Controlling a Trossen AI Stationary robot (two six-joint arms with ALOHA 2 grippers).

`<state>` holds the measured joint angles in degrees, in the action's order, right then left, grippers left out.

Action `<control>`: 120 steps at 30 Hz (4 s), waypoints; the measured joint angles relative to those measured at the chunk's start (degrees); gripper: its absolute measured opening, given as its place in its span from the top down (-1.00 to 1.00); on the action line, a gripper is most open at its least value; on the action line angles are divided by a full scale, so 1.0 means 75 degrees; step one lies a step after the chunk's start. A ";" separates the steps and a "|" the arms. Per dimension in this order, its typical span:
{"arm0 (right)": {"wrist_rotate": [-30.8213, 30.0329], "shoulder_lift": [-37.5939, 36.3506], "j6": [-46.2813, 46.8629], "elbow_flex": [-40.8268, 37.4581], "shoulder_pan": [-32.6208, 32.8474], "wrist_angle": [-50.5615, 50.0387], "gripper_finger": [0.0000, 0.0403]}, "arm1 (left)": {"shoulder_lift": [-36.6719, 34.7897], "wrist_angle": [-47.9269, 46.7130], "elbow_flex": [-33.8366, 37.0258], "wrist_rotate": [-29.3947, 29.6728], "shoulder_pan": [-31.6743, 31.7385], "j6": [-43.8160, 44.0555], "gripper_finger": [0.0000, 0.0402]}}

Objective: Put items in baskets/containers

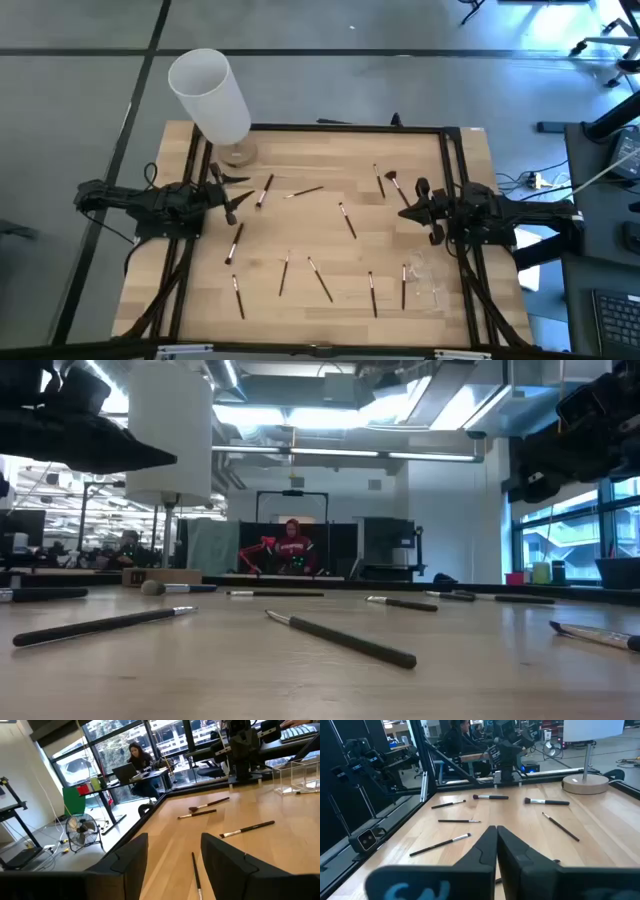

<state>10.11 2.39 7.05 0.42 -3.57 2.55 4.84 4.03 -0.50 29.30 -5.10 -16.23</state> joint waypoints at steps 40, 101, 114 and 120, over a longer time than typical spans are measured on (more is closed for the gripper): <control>0.0001 0.0000 0.0000 -0.0001 0.0003 0.0003 0.94 | -0.0001 0.0003 -0.0001 0.0000 0.0002 0.0000 0.10; 0.0000 0.0000 -0.0188 -0.0001 0.0003 0.0003 0.94 | 0.0000 0.0003 -0.0002 -0.0003 0.0000 0.0000 0.10; -0.0567 0.0002 0.0470 0.0000 0.0001 0.0020 0.94 | -0.0002 0.0003 0.0000 0.0006 0.0002 -0.0676 0.10; -0.1807 0.0005 0.0427 -0.0003 0.0001 0.0200 0.94 | 0.0000 0.0003 0.0000 0.0062 0.0000 -0.0948 0.10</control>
<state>-3.44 2.43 10.25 0.40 -3.56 4.05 4.84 4.05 -0.49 29.77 -5.10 -23.34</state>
